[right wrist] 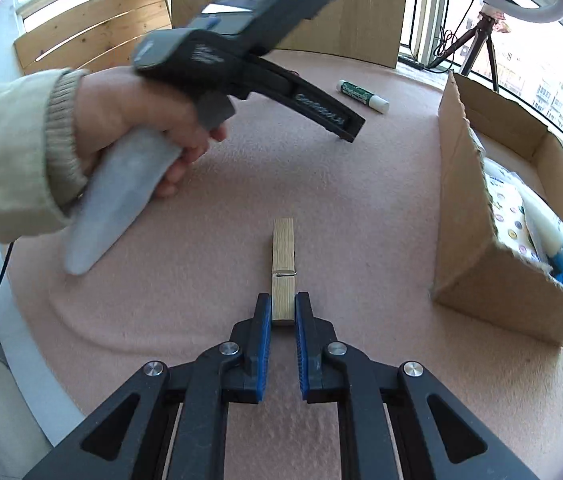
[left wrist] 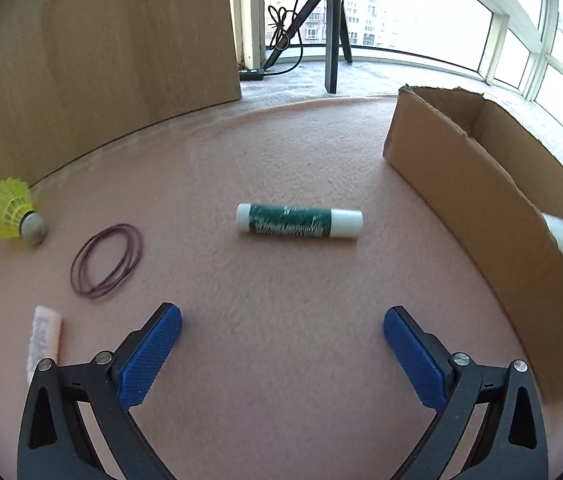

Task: Organize objects
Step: 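Grasp the green glue stick with the left tool while the right tool holds the clothespin, then carry the glue stick and clothespin into the box and open both tools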

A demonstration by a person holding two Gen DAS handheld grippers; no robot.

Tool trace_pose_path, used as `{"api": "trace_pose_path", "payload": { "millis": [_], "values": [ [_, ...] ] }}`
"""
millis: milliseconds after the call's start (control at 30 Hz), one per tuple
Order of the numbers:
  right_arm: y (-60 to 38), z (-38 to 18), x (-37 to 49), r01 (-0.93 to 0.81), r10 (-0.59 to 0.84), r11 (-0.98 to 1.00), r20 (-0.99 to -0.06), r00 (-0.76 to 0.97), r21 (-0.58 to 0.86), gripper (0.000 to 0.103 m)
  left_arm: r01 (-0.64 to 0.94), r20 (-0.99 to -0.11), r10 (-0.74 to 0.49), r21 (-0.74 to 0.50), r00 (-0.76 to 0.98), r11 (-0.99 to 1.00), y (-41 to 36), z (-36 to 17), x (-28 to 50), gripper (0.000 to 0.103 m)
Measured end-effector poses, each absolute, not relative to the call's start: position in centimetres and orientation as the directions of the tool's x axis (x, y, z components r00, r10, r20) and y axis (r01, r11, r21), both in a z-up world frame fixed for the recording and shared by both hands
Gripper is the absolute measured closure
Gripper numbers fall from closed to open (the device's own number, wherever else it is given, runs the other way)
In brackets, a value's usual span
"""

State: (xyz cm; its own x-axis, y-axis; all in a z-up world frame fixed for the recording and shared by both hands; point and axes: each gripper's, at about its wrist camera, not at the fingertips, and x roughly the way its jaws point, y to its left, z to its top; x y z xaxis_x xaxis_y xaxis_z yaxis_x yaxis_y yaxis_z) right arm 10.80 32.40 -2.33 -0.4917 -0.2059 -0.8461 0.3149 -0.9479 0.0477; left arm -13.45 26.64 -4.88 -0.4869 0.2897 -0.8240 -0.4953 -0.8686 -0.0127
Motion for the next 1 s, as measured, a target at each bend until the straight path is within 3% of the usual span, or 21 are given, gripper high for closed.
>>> {"api": "trace_pose_path", "payload": {
  "millis": [300, 400, 467, 733, 1000],
  "values": [
    [33.3, -2.3, 11.3, 0.324, -0.236, -0.943, -0.832, -0.502, 0.072, 0.092, -0.570, -0.830, 0.329, -0.016, -0.451, -0.822, 29.2, -5.3, -16.8, 0.000],
    [33.2, -2.4, 11.6, 0.311, -0.230, -0.948, -0.829, -0.510, 0.072, 0.092, -0.582, -0.818, 0.355, -0.030, -0.453, -0.812, 29.3, -5.2, -17.0, 0.010],
    [33.2, -2.4, 11.6, 0.299, -0.222, -0.952, -0.829, -0.513, 0.070, 0.092, -0.583, -0.807, 0.368, -0.036, -0.462, -0.811, 29.2, -4.8, -16.9, 0.029],
    [32.9, -2.3, 11.5, 0.256, -0.194, -0.964, -0.831, -0.521, 0.064, 0.093, -0.582, -0.812, 0.377, -0.057, -0.446, -0.811, 27.0, -4.3, -13.9, 0.030],
    [32.7, -2.3, 11.0, 0.208, -0.203, -0.973, -0.817, -0.540, 0.104, 0.093, -0.414, -0.844, 0.262, -0.053, -0.467, -0.909, 18.7, -2.9, -2.1, 0.030]
  ]
}}
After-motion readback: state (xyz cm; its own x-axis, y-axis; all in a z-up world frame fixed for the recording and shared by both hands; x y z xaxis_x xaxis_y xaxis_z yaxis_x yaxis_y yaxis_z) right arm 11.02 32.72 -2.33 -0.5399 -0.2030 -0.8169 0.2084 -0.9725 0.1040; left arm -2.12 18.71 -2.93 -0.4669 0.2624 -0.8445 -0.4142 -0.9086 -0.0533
